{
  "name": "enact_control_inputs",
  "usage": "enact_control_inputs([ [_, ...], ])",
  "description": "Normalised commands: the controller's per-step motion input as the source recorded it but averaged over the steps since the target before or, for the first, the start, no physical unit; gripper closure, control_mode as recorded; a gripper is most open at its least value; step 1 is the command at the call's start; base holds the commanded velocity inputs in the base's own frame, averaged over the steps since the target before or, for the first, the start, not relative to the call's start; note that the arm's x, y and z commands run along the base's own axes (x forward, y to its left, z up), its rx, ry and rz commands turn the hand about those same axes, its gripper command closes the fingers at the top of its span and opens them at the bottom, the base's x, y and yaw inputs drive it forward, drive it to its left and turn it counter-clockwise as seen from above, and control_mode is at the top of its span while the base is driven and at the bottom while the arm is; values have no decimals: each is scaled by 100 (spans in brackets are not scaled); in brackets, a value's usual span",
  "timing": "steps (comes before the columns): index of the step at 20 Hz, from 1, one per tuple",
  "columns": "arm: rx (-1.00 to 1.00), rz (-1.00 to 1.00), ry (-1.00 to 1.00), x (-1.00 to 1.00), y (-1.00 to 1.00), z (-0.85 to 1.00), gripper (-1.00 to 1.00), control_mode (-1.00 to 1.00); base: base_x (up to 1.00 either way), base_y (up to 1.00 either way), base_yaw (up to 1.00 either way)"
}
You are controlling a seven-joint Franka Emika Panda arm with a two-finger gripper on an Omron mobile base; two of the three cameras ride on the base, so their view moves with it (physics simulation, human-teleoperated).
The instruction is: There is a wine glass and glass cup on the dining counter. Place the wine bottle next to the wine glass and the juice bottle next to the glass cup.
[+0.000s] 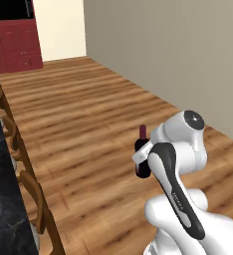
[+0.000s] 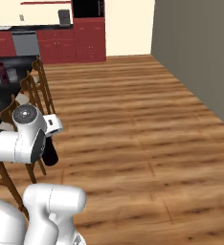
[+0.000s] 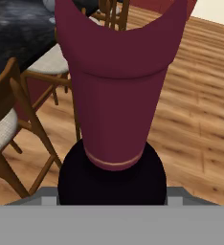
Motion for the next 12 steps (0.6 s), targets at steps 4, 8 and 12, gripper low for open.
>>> enact_control_inputs([
  [4, 0, 0, 0, 0, 0, 0, 100, 100, 64, -30, 17],
  [8, 0, 0, 0, 0, 0, 0, 100, 100, 65, -27, 21],
  [12, 0, 0, 0, 0, 0, 0, 100, 100, 69, -17, 33],
])
